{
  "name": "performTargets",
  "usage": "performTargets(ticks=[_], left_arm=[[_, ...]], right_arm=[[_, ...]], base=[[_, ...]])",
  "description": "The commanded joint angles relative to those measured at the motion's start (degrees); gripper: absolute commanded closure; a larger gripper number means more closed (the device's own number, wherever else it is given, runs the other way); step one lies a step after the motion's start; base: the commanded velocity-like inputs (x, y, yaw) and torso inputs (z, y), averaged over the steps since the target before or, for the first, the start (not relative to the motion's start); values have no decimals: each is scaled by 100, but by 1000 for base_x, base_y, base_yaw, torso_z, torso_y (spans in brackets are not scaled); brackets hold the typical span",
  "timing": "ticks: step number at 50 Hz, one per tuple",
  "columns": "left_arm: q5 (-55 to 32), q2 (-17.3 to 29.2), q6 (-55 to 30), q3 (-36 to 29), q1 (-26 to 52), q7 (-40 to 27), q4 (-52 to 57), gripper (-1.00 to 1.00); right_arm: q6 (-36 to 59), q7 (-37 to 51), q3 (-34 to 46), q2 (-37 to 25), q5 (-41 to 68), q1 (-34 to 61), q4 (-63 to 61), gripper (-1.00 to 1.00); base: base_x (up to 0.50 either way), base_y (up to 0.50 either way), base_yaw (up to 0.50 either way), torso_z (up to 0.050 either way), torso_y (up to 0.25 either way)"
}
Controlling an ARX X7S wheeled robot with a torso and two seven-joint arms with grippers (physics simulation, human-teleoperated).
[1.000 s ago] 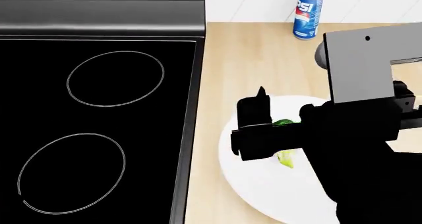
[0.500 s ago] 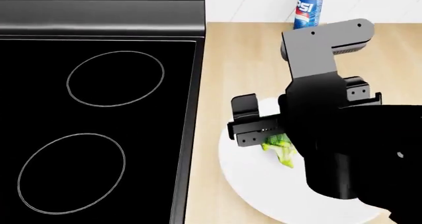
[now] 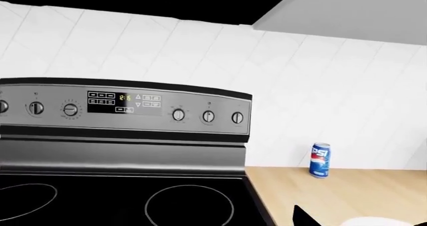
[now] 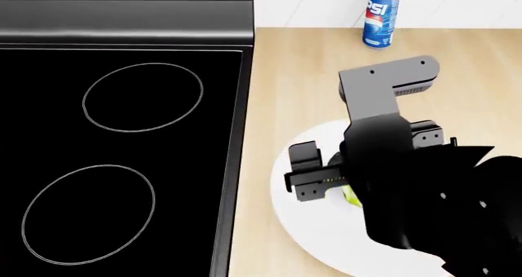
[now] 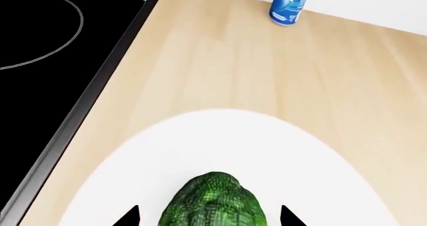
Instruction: Pick the broccoli from the counter and place it in the microwave.
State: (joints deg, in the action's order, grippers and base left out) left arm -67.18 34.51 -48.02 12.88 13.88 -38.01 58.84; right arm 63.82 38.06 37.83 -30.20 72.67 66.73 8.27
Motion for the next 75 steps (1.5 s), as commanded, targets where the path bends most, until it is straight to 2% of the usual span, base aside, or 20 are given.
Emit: performTargets(ticks=[1,52,53,67,72,75], left_arm=[[-66,85,123,-68,-48,-105,7,-100],[-155,525,730,-394,-266,-357,0,-100],[-154,526,745,-400,-274,-353,-7,-100],[-66,567,893,-489,-337,-343,-27,-100],[-84,605,933,-495,-345,-379,-29,-100],[-52,598,952,-536,-339,-384,-35,-100]], right_arm=[[-183,-219,194,121,-286,-43,334,-100],[-471,-324,425,185,-543,-369,653,-100],[-465,-312,421,184,-538,-366,645,100],[-369,-114,334,78,-426,-298,392,100],[-50,473,-97,-243,178,-168,-479,100],[174,1059,-561,-514,907,-30,-1223,100]], base=[[0,0,0,0,0],[0,0,0,0,0],[0,0,0,0,0],[0,0,0,0,0],[0,0,0,0,0],[0,0,0,0,0]])
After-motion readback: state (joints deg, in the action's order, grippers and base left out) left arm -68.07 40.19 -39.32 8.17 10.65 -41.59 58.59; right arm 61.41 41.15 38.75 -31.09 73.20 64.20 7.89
